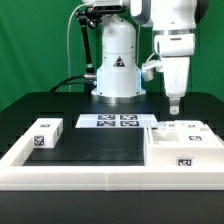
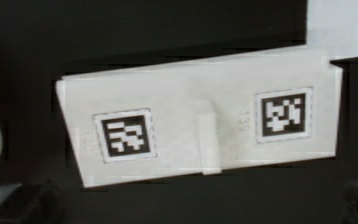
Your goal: Assemble cabinet
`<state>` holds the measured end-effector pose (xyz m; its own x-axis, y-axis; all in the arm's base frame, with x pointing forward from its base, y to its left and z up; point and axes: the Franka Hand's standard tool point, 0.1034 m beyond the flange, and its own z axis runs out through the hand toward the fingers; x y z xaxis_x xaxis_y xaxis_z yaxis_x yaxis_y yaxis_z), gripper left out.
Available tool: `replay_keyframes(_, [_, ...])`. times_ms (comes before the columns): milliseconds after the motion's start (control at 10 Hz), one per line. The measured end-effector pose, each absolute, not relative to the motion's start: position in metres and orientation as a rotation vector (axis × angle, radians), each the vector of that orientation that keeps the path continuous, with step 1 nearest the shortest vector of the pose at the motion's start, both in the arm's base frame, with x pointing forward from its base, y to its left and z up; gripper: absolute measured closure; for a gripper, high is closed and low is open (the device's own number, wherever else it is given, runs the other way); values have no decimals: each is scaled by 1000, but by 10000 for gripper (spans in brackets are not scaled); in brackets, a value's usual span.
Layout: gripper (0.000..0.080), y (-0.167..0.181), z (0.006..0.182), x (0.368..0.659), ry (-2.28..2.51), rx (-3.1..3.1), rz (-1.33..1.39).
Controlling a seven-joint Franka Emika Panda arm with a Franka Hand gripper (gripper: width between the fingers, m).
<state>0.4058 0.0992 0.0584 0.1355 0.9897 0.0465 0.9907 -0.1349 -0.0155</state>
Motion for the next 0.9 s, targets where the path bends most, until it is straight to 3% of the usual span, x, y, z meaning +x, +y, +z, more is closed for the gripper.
replay_keyframes(600, [3,106,15,394,-1975,-2299,-23])
replay_keyframes(800, [3,107,11,395,-1966,-2307,-54])
replay_keyframes(900, [48,107,11,395,-1964,-2308,-54])
